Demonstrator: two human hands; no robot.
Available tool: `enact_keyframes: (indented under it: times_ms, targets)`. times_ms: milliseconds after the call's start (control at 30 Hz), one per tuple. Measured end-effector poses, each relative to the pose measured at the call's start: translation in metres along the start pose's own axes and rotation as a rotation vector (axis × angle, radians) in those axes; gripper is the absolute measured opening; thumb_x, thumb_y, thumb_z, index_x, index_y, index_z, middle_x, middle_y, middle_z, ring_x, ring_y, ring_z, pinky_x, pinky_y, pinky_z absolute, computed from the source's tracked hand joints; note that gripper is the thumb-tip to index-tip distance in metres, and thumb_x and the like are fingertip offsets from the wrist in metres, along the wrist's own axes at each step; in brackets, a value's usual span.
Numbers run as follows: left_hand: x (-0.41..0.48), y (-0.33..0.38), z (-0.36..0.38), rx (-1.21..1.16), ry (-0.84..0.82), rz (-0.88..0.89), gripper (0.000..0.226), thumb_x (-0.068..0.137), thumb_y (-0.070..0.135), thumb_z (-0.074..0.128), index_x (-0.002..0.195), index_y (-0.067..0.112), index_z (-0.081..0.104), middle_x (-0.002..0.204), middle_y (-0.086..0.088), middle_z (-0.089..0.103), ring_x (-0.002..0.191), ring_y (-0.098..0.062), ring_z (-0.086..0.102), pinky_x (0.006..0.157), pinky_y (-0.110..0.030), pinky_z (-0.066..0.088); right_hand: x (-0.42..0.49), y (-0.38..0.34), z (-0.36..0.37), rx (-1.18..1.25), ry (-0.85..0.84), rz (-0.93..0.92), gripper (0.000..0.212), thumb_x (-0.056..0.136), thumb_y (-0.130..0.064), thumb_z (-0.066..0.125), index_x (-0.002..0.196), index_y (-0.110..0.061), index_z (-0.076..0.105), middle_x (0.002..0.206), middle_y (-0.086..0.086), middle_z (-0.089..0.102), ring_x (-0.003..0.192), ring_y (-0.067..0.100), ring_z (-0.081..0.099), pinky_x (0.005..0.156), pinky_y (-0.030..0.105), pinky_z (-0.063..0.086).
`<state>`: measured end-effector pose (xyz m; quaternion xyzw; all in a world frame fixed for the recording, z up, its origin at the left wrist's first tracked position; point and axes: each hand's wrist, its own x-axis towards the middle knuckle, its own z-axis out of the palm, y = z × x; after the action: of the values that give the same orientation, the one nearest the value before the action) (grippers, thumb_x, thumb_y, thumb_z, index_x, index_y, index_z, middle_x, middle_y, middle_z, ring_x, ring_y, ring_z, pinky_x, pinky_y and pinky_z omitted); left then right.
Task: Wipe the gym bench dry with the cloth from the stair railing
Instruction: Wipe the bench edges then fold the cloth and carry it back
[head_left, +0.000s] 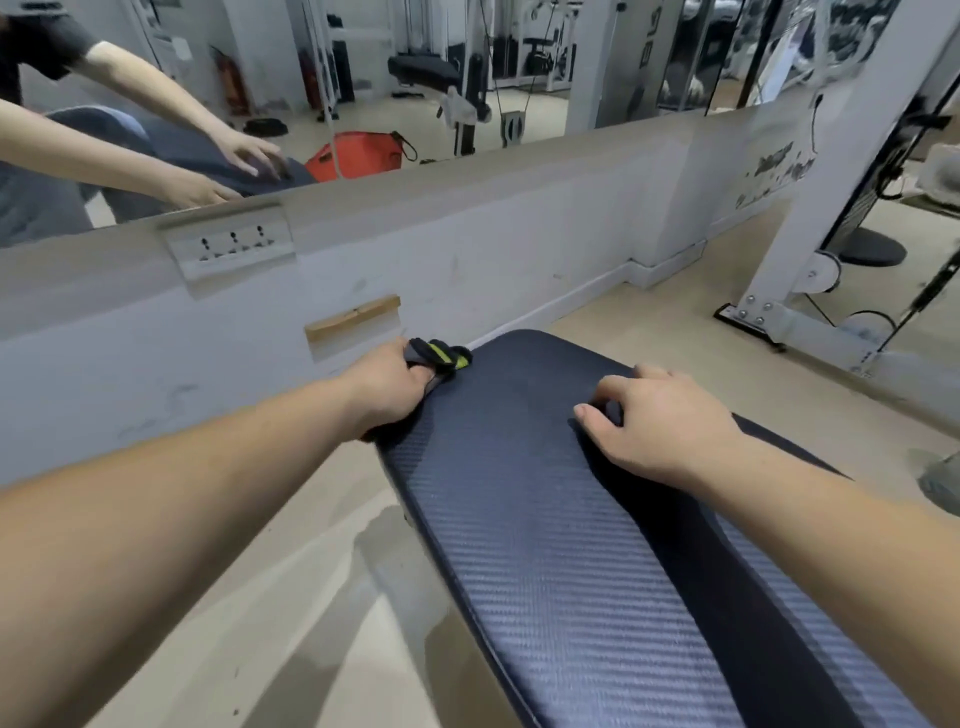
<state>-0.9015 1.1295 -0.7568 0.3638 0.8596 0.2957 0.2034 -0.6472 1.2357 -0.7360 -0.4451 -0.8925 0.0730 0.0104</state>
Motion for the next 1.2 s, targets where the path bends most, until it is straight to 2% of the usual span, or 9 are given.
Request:
enact_keyframes:
  times_ms: [67,267,367,467,633,733,900,1033,1200]
  targets:
    - [0.020,0.018,0.009,0.054,-0.034,0.055,0.028,0.101,0.032,0.055,0.125,0.022,0.065,0.120,-0.005,0.070,0.110,-0.030,0.063,0.088,-0.029,0.048,0.006,0.007,0.005,0.005,0.051,0.010,0.047,0.091,-0.074,0.035,0.106,-0.042,0.066,0.103,-0.005,0.052,0.112,0.027,0.052,0.089,0.038,0.050]
    - [0.068,0.088,0.049,0.147,-0.100,0.126,0.031,0.104,0.027,0.050,0.130,0.014,0.061,0.130,-0.013,0.064,0.108,-0.029,0.056,0.086,-0.023,0.034,0.011,0.053,-0.011,0.312,0.050,0.005,0.030,0.092,-0.057,0.054,0.100,-0.033,0.070,0.099,-0.008,0.068,0.097,0.020,0.066,0.086,0.036,0.055]
    - [0.079,0.118,0.067,0.229,-0.182,0.185,0.031,0.104,0.027,0.049,0.129,0.014,0.061,0.135,-0.013,0.063,0.119,-0.031,0.057,0.091,-0.026,0.036,-0.011,0.089,-0.016,-0.011,0.063,0.108,0.040,0.093,-0.063,0.043,0.106,-0.033,0.067,0.105,-0.001,0.064,0.103,0.027,0.062,0.085,0.040,0.055]
    - [0.068,0.159,0.097,0.390,-0.318,0.331,0.025,0.101,0.030,0.049,0.118,0.019,0.064,0.134,-0.011,0.064,0.121,-0.031,0.058,0.092,-0.028,0.038,-0.029,0.112,-0.020,-0.035,-0.035,0.211,0.049,0.093,-0.070,0.038,0.111,-0.035,0.067,0.108,-0.003,0.069,0.103,0.027,0.065,0.084,0.038,0.056]
    - [0.002,0.225,0.176,0.420,-0.582,0.612,0.030,0.099,0.032,0.051,0.124,0.021,0.064,0.128,-0.005,0.067,0.113,-0.027,0.061,0.094,-0.031,0.044,-0.035,0.132,-0.031,0.437,0.026,0.368,0.031,0.095,-0.034,0.053,0.080,-0.015,0.073,0.077,0.003,0.073,0.076,0.021,0.063,0.061,0.025,0.045]
    - [-0.011,0.228,0.187,0.400,-0.583,0.677,0.025,0.101,0.032,0.051,0.121,0.023,0.062,0.125,-0.006,0.067,0.113,-0.028,0.060,0.090,-0.029,0.042,-0.051,0.153,-0.033,0.504,0.084,0.448,0.023,0.091,-0.019,0.055,0.079,-0.011,0.072,0.075,0.006,0.073,0.073,0.021,0.063,0.057,0.025,0.044]
    - [0.018,0.203,0.149,0.495,-0.549,0.640,0.033,0.103,0.036,0.046,0.133,0.029,0.058,0.132,-0.002,0.065,0.120,-0.026,0.058,0.104,-0.034,0.042,-0.078,0.183,-0.016,0.267,-0.019,0.415,0.028,0.097,-0.028,0.052,0.085,-0.015,0.073,0.083,0.005,0.074,0.081,0.026,0.067,0.069,0.030,0.049]
    - [0.040,0.184,0.126,0.572,-0.445,0.535,0.037,0.103,0.036,0.044,0.138,0.034,0.055,0.141,-0.006,0.062,0.129,-0.029,0.055,0.109,-0.036,0.040,-0.081,0.186,-0.015,0.320,-0.056,0.429,0.038,0.095,-0.027,0.047,0.061,-0.015,0.057,0.063,0.001,0.061,0.064,0.020,0.057,0.054,0.028,0.039]
    - [0.012,0.195,0.151,0.562,-0.385,0.544,0.034,0.100,0.038,0.040,0.130,0.033,0.056,0.136,-0.005,0.065,0.125,-0.032,0.057,0.103,-0.038,0.044,-0.085,0.189,-0.020,0.428,-0.119,0.451,0.032,0.081,-0.027,0.047,0.053,-0.031,0.062,0.066,0.001,0.063,0.073,0.026,0.061,0.066,0.034,0.049]
